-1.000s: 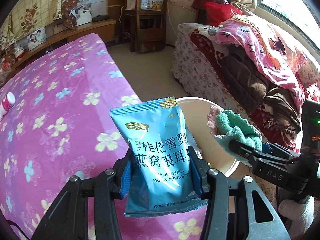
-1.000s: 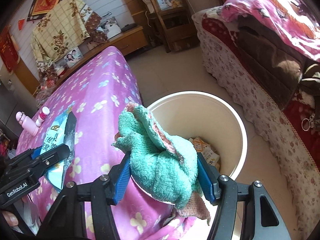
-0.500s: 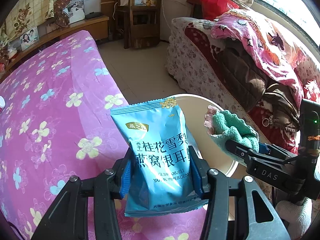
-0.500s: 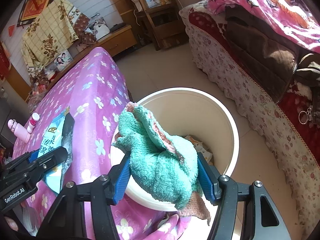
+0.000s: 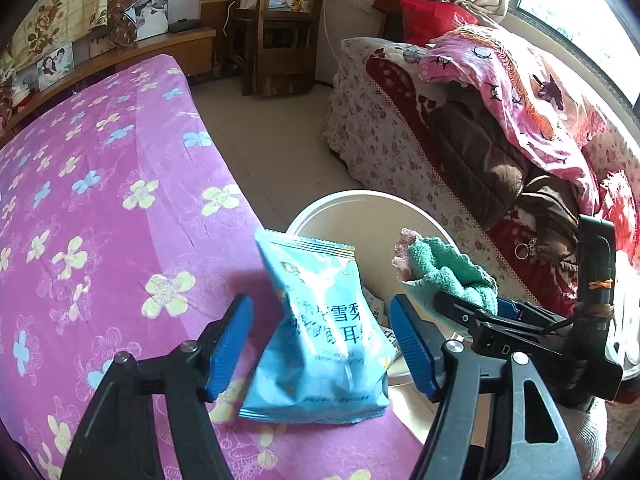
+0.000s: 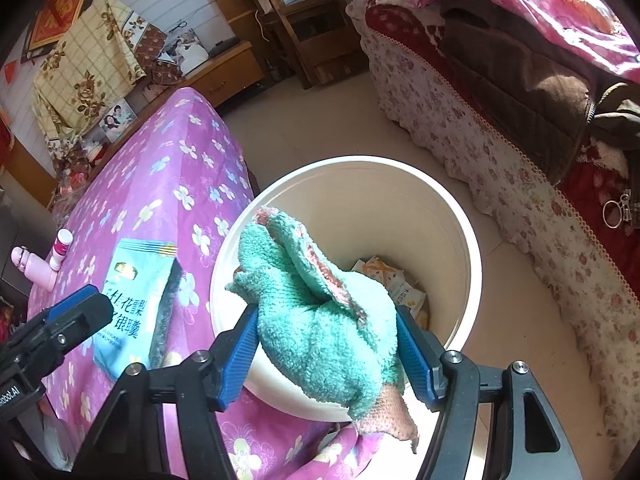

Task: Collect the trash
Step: 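Carry both items over the white bucket and open both tools to drop them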

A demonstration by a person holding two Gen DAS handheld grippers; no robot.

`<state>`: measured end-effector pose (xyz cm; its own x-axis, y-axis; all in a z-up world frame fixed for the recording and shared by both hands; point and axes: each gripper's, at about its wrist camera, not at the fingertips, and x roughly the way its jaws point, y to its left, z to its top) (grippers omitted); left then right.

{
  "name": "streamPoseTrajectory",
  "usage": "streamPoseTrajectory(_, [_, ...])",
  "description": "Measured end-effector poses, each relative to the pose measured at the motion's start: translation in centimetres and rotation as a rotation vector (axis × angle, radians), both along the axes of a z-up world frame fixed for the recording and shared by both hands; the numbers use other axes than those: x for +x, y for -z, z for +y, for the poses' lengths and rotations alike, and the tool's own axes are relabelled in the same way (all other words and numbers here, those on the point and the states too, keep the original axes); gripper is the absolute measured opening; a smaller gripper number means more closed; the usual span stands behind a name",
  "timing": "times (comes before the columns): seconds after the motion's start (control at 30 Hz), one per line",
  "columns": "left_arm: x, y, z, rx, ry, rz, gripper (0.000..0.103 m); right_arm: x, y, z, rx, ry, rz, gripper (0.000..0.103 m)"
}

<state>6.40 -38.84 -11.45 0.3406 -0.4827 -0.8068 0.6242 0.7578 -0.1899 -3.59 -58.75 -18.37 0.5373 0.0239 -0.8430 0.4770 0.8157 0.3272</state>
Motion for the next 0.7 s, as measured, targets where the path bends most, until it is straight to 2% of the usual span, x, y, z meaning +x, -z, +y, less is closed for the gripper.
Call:
streamPoseTrajectory(0.17, [-0.1,-0.1,0.5,-0.006,-0.006,0.004,0.072,-0.1,-0.4,0.1,0.001,0.006,-0.024,0.071])
streamPoseTrajectory(0.27, [-0.2,-0.3,0.8,-0.014,-0.007,0.003,0.072,-0.3,-1.0,0.1,-0.001,0.014,-0.048,0.075])
streamPoseTrajectory(0.5, [-0.6,-0.9,1.0,-0.028,0.003,-0.006,0.072,-0.3,-2.2,1.0,-0.008,0.001,-0.057,0.075])
streamPoseTrajectory(0.7, [-0.5,-1.0,2.8,-0.042,-0.039,0.000,0.072,-1.0,-3.1,0.9,-0.022,0.006,-0.066,0.075])
